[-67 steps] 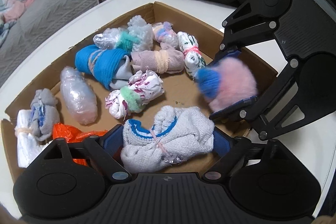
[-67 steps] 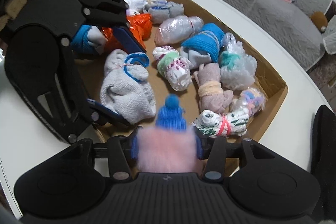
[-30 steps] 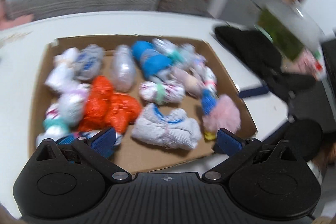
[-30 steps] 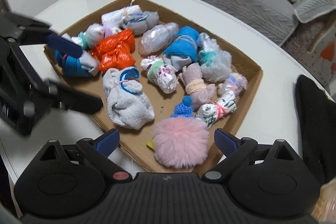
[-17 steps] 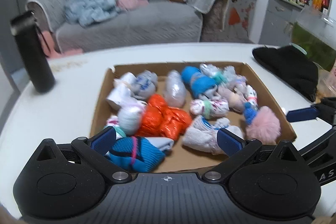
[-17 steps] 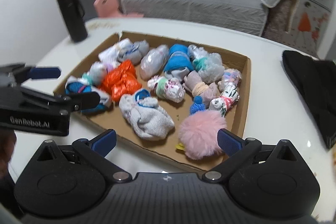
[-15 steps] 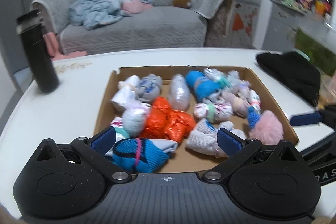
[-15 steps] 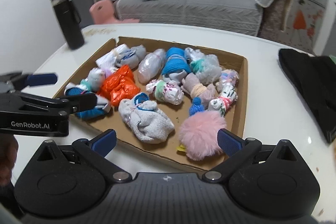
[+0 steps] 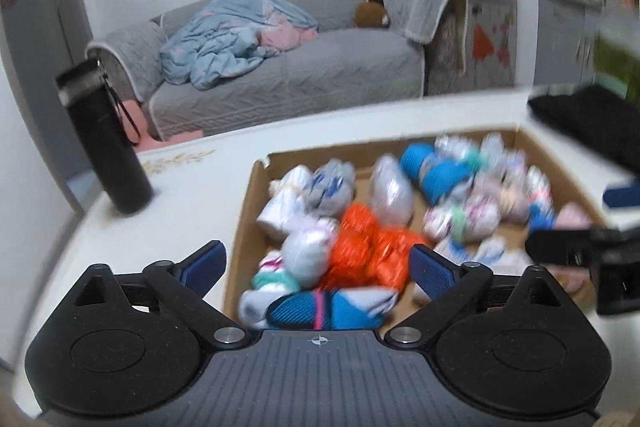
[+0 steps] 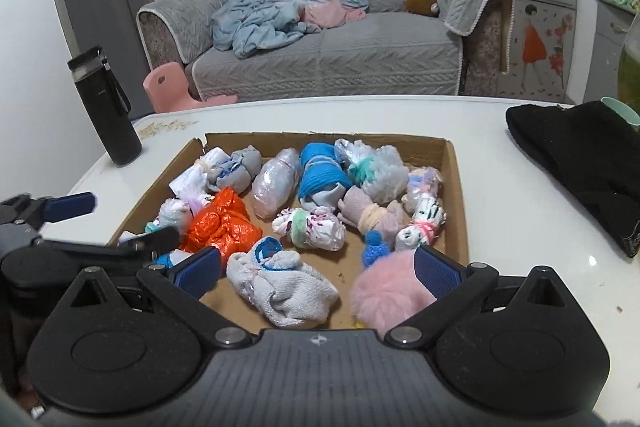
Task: Organize objects
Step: 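Withdraw both tools up from the filled box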
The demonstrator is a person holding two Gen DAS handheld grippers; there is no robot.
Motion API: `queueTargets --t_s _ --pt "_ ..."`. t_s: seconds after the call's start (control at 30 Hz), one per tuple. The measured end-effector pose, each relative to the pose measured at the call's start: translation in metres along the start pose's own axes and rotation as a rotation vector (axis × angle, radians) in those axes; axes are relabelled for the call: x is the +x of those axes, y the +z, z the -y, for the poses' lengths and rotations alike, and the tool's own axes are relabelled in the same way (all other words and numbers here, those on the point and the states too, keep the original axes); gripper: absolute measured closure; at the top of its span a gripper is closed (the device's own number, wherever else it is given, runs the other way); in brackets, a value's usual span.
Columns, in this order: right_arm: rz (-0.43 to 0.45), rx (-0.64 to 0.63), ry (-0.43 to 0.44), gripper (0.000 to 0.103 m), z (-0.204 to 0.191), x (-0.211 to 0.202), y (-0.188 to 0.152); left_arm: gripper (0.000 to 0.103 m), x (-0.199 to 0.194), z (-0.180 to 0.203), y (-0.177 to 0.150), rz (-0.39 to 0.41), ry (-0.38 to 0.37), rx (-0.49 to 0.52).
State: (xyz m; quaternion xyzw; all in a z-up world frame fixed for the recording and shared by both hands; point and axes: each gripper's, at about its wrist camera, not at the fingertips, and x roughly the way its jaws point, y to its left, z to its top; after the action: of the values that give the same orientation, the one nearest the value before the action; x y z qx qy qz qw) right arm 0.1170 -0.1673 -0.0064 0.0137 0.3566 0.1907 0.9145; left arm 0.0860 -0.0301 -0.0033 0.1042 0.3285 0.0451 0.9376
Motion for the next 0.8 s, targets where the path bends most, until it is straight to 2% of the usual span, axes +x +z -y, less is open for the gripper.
queueTargets --t_s 0.1,0.2,0.33,0.8 --pt "-0.009 0.014 0.006 0.001 -0.003 0.006 -0.002 0.001 -0.003 0.008 -0.003 0.006 -0.022 0.076" --pt "-0.014 0.046 0.022 0.001 -0.001 0.007 -0.001 0.001 -0.008 0.007 -0.004 0.025 -0.073 0.052" --pt "-0.01 0.04 0.016 0.001 -0.001 0.003 -0.003 0.001 -0.004 0.009 -0.003 -0.007 -0.137 0.03" --pt "-0.025 0.046 0.009 0.001 -0.005 0.005 -0.003 0.001 0.003 0.004 -0.005 -0.053 -0.128 -0.013"
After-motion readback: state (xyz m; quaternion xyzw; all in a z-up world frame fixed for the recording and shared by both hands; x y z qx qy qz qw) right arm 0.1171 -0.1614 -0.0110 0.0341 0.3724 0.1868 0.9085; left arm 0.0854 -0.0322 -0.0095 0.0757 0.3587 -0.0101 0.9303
